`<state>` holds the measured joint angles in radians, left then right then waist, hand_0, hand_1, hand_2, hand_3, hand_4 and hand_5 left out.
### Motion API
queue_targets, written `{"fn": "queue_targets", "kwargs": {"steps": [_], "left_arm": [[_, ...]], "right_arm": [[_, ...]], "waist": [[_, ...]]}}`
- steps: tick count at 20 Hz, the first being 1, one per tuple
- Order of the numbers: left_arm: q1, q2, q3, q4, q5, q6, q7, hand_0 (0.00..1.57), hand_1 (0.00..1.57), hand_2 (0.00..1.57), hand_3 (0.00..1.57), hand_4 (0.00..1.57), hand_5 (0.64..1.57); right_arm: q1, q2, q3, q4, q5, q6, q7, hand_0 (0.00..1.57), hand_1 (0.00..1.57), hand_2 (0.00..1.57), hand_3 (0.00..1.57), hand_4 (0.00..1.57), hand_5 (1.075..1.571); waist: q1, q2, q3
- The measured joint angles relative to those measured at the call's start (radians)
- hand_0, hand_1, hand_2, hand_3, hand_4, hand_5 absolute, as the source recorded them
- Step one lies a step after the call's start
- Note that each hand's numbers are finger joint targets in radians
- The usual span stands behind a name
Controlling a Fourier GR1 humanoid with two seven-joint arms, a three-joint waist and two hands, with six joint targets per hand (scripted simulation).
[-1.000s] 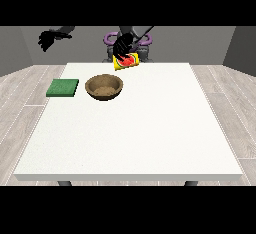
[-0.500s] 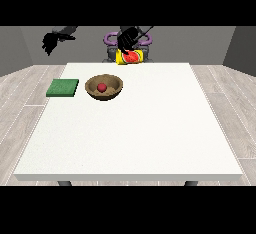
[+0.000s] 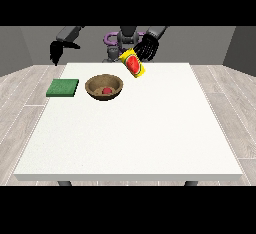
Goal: Pick the cup and pour the ball into the bowl, then pick the bowl and place it on the pad
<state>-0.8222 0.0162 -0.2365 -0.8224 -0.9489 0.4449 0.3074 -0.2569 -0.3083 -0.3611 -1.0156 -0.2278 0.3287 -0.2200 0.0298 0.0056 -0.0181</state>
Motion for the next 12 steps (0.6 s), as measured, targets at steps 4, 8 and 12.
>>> {"fn": "queue_targets", "kwargs": {"steps": [4, 8, 12], "left_arm": [[0.104, -0.01, 0.074, -0.119, 0.301, 0.039, -0.124, 0.0, 0.0, 0.0, 0.0, 0.0, 1.56], [0.199, -0.014, 0.097, -0.233, 0.566, -0.033, -0.292, 0.0, 0.0, 0.0, 0.0, 0.0, 1.566], [0.284, -0.007, 0.104, -0.302, 0.718, -0.144, -0.438, 0.0, 0.0, 0.0, 0.0, 0.0, 1.563]], "right_arm": [[-0.05, 0.045, 0.02, -0.024, 0.012, -0.048, -0.006, 0.0, 0.0, 0.0, 0.0, 0.3, 1.571], [-0.081, 0.1, 0.035, -0.038, 0.04, -0.14, -0.005, 0.0, 0.0, 0.0, 0.0, 0.24, 1.571], [-0.111, 0.136, 0.026, -0.016, 0.049, -0.216, -0.013, 0.0, 0.0, 0.0, 0.0, 0.31, 1.569]], "waist": [[0.0, 0.082, -0.0013], [0.045, 0.115, 0.0054], [0.106, 0.145, 0.0123]]}}
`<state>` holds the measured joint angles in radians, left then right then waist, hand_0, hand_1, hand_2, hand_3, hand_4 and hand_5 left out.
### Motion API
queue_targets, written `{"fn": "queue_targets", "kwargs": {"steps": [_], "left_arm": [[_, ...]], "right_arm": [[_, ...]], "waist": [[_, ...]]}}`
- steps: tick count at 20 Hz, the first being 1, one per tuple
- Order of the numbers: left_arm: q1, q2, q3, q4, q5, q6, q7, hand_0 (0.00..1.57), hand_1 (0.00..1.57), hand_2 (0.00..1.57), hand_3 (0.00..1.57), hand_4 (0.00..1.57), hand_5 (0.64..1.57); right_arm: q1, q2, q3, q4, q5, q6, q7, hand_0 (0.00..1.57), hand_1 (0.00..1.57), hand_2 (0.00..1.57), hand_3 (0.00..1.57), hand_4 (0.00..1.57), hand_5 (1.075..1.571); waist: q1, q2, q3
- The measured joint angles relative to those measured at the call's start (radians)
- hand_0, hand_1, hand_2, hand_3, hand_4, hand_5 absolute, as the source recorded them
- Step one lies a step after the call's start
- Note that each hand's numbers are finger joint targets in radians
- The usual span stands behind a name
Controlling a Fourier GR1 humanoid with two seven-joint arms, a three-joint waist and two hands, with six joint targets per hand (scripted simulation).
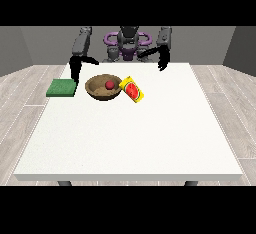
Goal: Pick the cup and pour the ball into the bowl, then pick the bowl and place it on the pad
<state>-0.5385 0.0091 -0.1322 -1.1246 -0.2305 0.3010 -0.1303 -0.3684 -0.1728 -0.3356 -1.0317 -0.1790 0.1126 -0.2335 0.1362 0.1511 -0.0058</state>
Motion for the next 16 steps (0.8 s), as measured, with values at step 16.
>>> {"fn": "queue_targets", "kwargs": {"steps": [16], "left_arm": [[0.095, 0.099, 0.091, -0.163, 0.129, -0.206, -0.072, 0.0, 0.0, 0.0, 0.0, 0.0, 1.566]], "right_arm": [[-0.157, -0.021, -0.032, 0.339, -0.015, -0.049, -0.183, 0.0, 0.0, 0.0, 0.0, 0.09, 1.563]], "waist": [[0.03, 0.056, 0.006]]}}
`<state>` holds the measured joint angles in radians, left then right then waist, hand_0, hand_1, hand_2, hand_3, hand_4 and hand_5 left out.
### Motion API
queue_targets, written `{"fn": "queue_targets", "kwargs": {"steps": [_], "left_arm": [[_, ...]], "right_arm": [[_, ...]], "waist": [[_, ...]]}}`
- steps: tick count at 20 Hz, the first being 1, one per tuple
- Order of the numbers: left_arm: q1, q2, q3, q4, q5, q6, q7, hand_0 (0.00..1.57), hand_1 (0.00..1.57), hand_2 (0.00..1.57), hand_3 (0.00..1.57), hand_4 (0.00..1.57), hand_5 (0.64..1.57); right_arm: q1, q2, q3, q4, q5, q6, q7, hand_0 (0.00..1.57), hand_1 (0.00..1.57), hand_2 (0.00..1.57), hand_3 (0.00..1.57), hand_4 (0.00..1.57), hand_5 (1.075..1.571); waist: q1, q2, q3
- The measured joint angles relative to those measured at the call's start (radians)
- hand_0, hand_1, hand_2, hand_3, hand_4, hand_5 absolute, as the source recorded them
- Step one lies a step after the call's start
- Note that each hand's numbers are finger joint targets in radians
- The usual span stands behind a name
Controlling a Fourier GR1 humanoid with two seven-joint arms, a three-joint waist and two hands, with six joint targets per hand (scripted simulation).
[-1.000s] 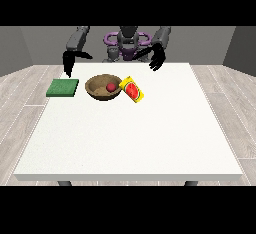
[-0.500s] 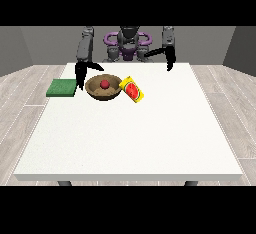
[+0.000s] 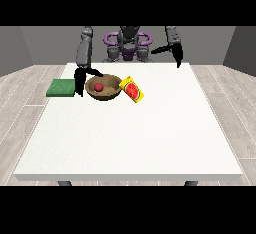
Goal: Pick the cup and pour the ball into the bowl, then pick the bowl and place it on the pad
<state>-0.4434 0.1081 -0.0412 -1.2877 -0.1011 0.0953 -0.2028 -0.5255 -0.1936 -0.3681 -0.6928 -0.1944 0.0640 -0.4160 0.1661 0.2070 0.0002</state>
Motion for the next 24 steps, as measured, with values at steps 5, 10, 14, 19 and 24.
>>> {"fn": "queue_targets", "kwargs": {"steps": [5, 10, 14, 19, 24], "left_arm": [[0.007, 0.007, 0.001, -0.054, -0.008, -0.01, 0.015, 0.0, 0.0, 0.0, 0.0, 0.0, 1.566], [0.01, 0.02, 0.007, -0.099, 0.005, -0.034, 0.024, 0.0, 0.0, 0.0, 0.0, 0.34, 1.57], [-0.004, 0.008, -0.013, -0.123, 0.007, -0.048, 0.017, 0.0, 0.0, 0.0, 0.0, 0.6, 1.544], [0.001, -0.001, -0.03, -0.108, 0.008, -0.066, 0.018, 0.0, 0.0, 0.0, 0.0, 0.9, 1.466], [0.015, 0.015, 0.026, -0.016, 0.044, -0.081, 0.005, 0.0, 0.0, 0.0, 0.0, 0.98, 1.422]], "right_arm": [[-0.033, 0.027, 0.007, 0.087, 0.008, -0.025, -0.092, 0.0, 0.0, 0.0, 0.0, 0.14, 1.565], [-0.043, -0.006, -0.033, 0.131, -0.018, -0.07, -0.07, 1.57, 1.57, 1.57, 0.48, 0.79, 1.491], [-0.016, -0.058, 0.004, 0.128, 0.072, -0.216, -0.085, 1.57, 1.57, 1.57, 1.51, 0.94, 1.549], [-0.01, -0.099, 0.073, 0.139, 0.19, -0.395, 0.015, 1.57, 1.57, 1.57, 1.26, 0.9, 1.566], [-0.057, -0.088, 0.152, 0.157, 0.269, -0.477, 0.256, 1.57, 1.57, 1.57, 0.97, 0.82, 1.561]], "waist": [[0.01, 0.028, 0.0005], [0.029, 0.036, -0.0142], [0.076, 0.059, -0.0358], [0.116, 0.026, -0.035], [0.067, -0.058, -0.0139]]}}
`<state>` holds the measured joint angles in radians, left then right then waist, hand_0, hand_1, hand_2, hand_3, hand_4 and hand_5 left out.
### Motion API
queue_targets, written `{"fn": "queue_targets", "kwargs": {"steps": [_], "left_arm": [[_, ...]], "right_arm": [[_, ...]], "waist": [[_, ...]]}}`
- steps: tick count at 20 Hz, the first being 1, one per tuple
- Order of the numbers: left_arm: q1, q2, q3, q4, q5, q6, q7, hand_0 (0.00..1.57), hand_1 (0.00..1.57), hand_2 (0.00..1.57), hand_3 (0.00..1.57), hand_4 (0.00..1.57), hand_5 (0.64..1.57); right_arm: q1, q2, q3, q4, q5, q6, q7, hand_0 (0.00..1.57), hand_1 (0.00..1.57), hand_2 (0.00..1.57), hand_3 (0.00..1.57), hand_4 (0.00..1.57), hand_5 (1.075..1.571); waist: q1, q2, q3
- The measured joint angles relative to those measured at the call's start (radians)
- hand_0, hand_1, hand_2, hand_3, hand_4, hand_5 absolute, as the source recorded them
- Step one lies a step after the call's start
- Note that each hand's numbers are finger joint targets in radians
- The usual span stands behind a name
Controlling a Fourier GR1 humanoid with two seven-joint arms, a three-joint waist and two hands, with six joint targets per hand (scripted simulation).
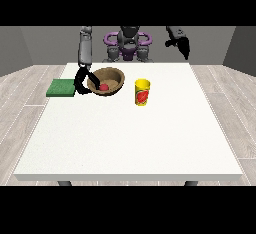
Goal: Pick the cup and pour the ball into the bowl, then pick the bowl and place it on the pad
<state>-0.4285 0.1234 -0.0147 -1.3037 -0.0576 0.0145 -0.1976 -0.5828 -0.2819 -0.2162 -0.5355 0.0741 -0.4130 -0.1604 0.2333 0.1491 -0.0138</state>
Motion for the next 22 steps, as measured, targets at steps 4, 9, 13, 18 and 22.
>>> {"fn": "queue_targets", "kwargs": {"steps": [4, 9, 13, 18, 22], "left_arm": [[0.069, 0.009, 0.044, 0.083, 0.013, 0.007, -0.025, 0.0, 0.0, 0.0, 0.0, 1.0, 1.407], [0.115, 0.031, 0.092, 0.145, 0.026, 0.013, -0.046, 0.0, 0.0, 0.0, 0.0, 1.0, 1.41], [0.137, 0.043, 0.111, 0.148, 0.032, 0.007, -0.05, 0.0, 0.0, 0.0, 0.0, 1.02, 1.431], [0.152, 0.064, 0.145, 0.168, 0.048, -0.009, -0.1, 0.0, 0.0, 0.0, 0.0, 1.22, 1.481], [0.12, 0.129, 0.203, 0.134, 0.111, -0.075, -0.101, 0.0, 0.0, 0.0, 0.0, 1.32, 1.546]], "right_arm": [[-0.04, -0.001, 0.06, -0.017, 0.042, 0.013, 0.185, 1.57, 1.57, 1.57, 0.87, 0.8, 1.564], [-0.085, -0.027, 0.098, -0.072, 0.06, 0.075, 0.344, 1.57, 1.57, 1.57, 0.77, 0.79, 1.57], [-0.055, -0.041, 0.097, -0.127, 0.05, 0.12, 0.385, 1.57, 1.57, 1.57, 0.77, 0.79, 1.57], [-0.024, -0.109, 0.066, -0.18, 0.024, 0.197, 0.385, 1.57, 1.57, 1.57, 0.47, 0.83, 1.57], [0.004, -0.207, 0.004, -0.161, -0.004, 0.247, 0.298, 1.57, 1.57, 1.57, 0.0, 0.92, 1.571]], "waist": [[-0.078, -0.117, 0.0077], [-0.164, -0.193, 0.0113], [-0.195, -0.199, 0.0125], [-0.216, -0.165, 0.0134], [-0.182, -0.1, 0.0138]]}}
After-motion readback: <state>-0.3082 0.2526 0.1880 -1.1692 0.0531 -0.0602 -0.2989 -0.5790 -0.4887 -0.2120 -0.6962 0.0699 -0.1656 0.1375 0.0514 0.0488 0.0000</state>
